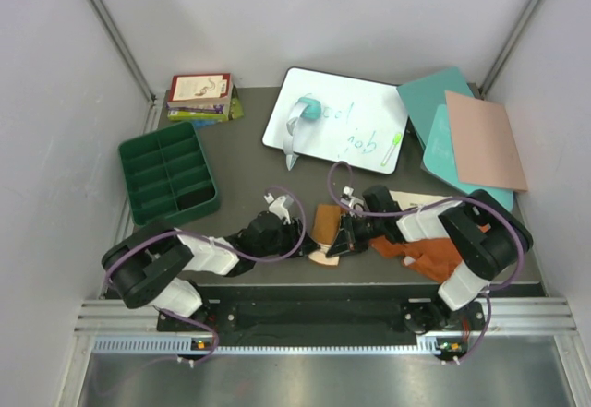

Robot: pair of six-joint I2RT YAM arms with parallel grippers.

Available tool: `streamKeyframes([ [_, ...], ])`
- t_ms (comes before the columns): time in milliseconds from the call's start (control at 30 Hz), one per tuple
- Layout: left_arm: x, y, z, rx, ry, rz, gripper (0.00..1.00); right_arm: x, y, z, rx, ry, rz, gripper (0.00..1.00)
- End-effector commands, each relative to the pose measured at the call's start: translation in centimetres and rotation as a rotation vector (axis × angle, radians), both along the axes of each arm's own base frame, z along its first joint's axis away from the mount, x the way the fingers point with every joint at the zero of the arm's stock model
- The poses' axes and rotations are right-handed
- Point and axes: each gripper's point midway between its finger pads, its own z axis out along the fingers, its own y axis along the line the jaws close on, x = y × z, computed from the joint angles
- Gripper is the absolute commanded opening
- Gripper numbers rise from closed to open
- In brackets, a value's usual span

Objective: Roll the underwear
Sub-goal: Roll the underwear to the corner of the board.

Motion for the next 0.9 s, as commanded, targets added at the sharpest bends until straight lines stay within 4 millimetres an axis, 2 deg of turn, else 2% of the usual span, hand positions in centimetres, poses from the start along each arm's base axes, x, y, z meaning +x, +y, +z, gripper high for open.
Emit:
streamKeyframes([
  [0,-0.4,-0.2,-1.0,-0.006,-0.005,-0.033,0.30,-2.5,-1.8,-2.7,-0.111,0.087,0.033,0.00],
  [100,-0.8,-0.6,-1.5,-0.015,0.019,-0.054,0.10,-2.3,-1.8,-2.6,-0.116,0.083,0.031,0.01],
  [133,-0.9,-0.7,-1.4,-0.018,0.023,-0.060,0.01,-2.0,-1.9,-2.3,-0.124,0.074,0.026,0.10],
  [200,-1.0,-0.6,-1.5,-0.007,0.039,-0.057,0.00,-1.8,-2.0,-1.7,-0.132,0.043,0.036,0.23],
  [233,-1.0,-0.4,-1.6,0.007,0.046,-0.056,0.00,-0.9,-1.9,-0.6,-0.132,-0.018,0.026,0.33],
  [300,-1.3,0.1,-2.1,0.056,0.078,-0.054,0.00,-0.9,-2.5,0.5,-0.158,-0.065,0.043,0.40],
  [400,-2.1,0.4,-2.2,0.112,0.134,-0.101,0.00,0.7,-3.0,4.1,-0.173,-0.223,0.031,0.48],
  [433,-2.3,0.5,-2.2,0.126,0.149,-0.118,0.00,1.3,-3.3,4.7,-0.196,-0.275,0.015,0.50],
  [467,-2.3,0.5,-2.0,0.135,0.162,-0.124,0.00,1.8,-3.3,6.4,-0.181,-0.365,0.011,0.51],
  [600,-3.5,1.7,-2.7,0.174,0.276,-0.151,0.00,2.0,-2.1,9.3,-0.197,-0.637,0.029,0.53],
  [633,-3.4,2.0,-2.8,0.172,0.294,-0.147,0.00,2.7,-2.1,9.5,-0.233,-0.706,-0.001,0.53],
  [667,-3.7,1.8,-2.5,0.153,0.320,-0.169,0.00,1.3,-0.9,9.7,-0.219,-0.760,0.055,0.53],
  [733,-3.7,2.1,-2.5,0.156,0.355,-0.171,0.00,1.1,0.1,10.1,-0.216,-0.866,0.048,0.53],
  [767,-3.7,2.2,-2.5,0.158,0.371,-0.175,0.00,0.0,1.0,10.1,-0.213,-0.909,0.091,0.53],
  [833,-3.9,2.4,-2.6,0.164,0.411,-0.199,0.00,-0.2,1.9,9.7,-0.243,-0.970,0.105,0.53],
  [867,-4.0,2.5,-2.9,0.170,0.430,-0.202,0.00,-1.4,2.9,9.6,-0.231,-0.993,0.149,0.53],
])
